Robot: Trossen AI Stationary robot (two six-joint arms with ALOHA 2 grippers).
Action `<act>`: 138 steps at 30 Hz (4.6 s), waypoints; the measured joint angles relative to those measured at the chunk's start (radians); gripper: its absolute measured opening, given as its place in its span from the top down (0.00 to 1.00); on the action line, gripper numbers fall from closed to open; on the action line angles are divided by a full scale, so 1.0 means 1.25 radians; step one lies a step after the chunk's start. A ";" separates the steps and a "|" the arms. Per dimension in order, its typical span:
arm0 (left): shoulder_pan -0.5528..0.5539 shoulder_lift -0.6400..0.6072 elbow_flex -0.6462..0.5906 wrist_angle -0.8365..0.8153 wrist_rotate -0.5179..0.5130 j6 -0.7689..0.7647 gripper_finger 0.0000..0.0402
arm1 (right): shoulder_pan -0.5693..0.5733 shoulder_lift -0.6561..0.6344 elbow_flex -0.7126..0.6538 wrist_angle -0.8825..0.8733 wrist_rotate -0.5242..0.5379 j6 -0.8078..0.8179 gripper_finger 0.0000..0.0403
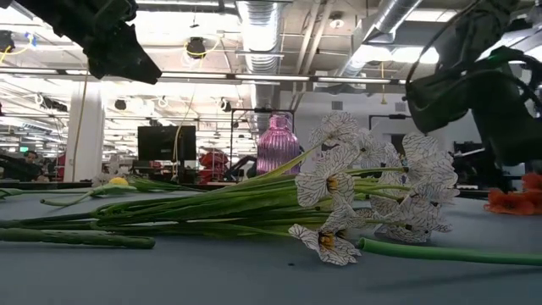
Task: Sort flowers into vase by color
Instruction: Put the top orange flower into the pink vase, then put the orange flower into the pink vase
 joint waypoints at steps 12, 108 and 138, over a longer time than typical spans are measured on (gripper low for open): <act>0.000 0.000 0.000 0.001 0.009 0.000 0.62 | 0.113 -0.007 0.117 0.007 -0.043 0.024 0.93; 0.000 0.000 -0.001 0.076 -0.049 0.027 0.62 | -0.141 0.020 0.620 0.201 -0.377 0.754 0.33; -0.346 0.246 0.072 0.131 0.461 -0.204 0.62 | 0.222 0.019 0.683 -0.038 -0.267 1.088 0.33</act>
